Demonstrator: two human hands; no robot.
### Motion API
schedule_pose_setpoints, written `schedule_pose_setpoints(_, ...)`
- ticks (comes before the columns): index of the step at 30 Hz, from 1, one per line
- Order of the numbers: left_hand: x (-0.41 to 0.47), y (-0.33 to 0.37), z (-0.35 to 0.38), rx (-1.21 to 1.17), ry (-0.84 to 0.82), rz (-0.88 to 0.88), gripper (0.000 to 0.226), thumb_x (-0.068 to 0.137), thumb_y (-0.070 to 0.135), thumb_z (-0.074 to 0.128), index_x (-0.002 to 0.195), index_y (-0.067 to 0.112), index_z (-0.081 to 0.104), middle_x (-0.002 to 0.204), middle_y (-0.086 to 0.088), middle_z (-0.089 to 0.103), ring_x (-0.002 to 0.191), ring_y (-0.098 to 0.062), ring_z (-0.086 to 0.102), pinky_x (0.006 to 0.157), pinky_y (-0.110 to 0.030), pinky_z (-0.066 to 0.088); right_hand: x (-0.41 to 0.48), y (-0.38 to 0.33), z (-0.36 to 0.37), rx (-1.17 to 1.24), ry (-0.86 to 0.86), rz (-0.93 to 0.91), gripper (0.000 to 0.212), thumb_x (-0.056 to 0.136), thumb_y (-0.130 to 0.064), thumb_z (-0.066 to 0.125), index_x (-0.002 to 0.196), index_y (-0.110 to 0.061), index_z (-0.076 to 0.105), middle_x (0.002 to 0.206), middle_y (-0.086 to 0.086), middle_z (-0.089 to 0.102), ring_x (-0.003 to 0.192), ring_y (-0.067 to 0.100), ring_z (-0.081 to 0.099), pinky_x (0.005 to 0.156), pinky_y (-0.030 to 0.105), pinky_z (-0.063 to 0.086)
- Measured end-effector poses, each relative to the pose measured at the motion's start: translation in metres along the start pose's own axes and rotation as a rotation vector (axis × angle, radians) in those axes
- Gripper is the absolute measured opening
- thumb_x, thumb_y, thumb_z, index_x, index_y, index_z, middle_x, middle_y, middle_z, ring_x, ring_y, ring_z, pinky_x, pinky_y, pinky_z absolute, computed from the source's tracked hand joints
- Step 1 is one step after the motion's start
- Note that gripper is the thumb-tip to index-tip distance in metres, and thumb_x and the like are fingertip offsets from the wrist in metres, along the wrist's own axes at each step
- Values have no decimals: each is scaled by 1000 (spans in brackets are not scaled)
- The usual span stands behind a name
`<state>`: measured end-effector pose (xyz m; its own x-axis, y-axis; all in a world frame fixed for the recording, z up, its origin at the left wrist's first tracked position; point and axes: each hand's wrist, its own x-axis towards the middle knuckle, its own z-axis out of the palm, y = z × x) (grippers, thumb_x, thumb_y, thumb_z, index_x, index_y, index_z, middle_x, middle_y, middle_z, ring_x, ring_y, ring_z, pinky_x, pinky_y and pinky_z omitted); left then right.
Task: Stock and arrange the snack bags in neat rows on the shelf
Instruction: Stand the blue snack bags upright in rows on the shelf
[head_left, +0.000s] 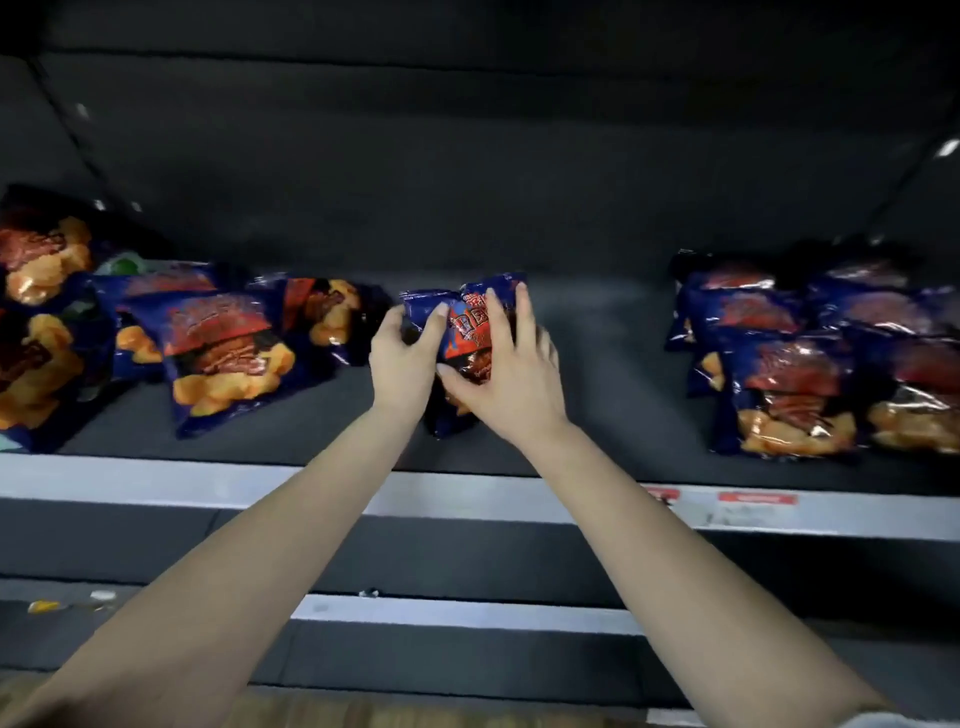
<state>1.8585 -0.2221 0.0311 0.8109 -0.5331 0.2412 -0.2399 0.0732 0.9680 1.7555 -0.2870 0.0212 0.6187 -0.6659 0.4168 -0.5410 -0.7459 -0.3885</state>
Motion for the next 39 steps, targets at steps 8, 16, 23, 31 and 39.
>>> schedule_pose_setpoints(8,-15,2,67,-115,-187,-45,19,96,30,48,85,21,60,84,6,66,80,-9,62,79,-26,50,-21,45,-27,-51,81,248,97,75,-48,66,150,-32,6,158,5,-5,128,37,30,101,51,34)
schedule_pose_setpoints(16,-18,-4,109,287,-338,1,37,97,12,33,129,9,51,131,-11,54,124,-28,46,103,-31,33,-32,89,-50,-116,170,370,86,82,-46,63,150,-30,13,159,9,-4,132,39,27,102,55,32)
schedule_pose_setpoints(23,-4,-34,113,1062,-544,237,44,97,32,32,137,16,42,146,-9,35,137,-36,24,115,-49,15,-20,93,-43,-125,152,353,75,84,-44,60,147,-26,24,158,11,-1,129,39,27,97,55,36)
schedule_pose_setpoints(31,-5,-35,112,1072,-504,280,42,97,27,29,137,21,43,148,-3,36,138,-30,25,116,-44,13,28,105,-28,-158,145,419,59,89,-40,55,139,-18,33,158,11,4,126,39,29,94,53,35)
schedule_pose_setpoints(39,1,-35,110,1081,-488,314,42,98,31,31,135,19,46,145,0,40,133,-27,32,114,-42,13,58,111,-9,-185,323,396,57,88,-30,59,141,-18,40,151,17,28,120,44,41,84,58,42)
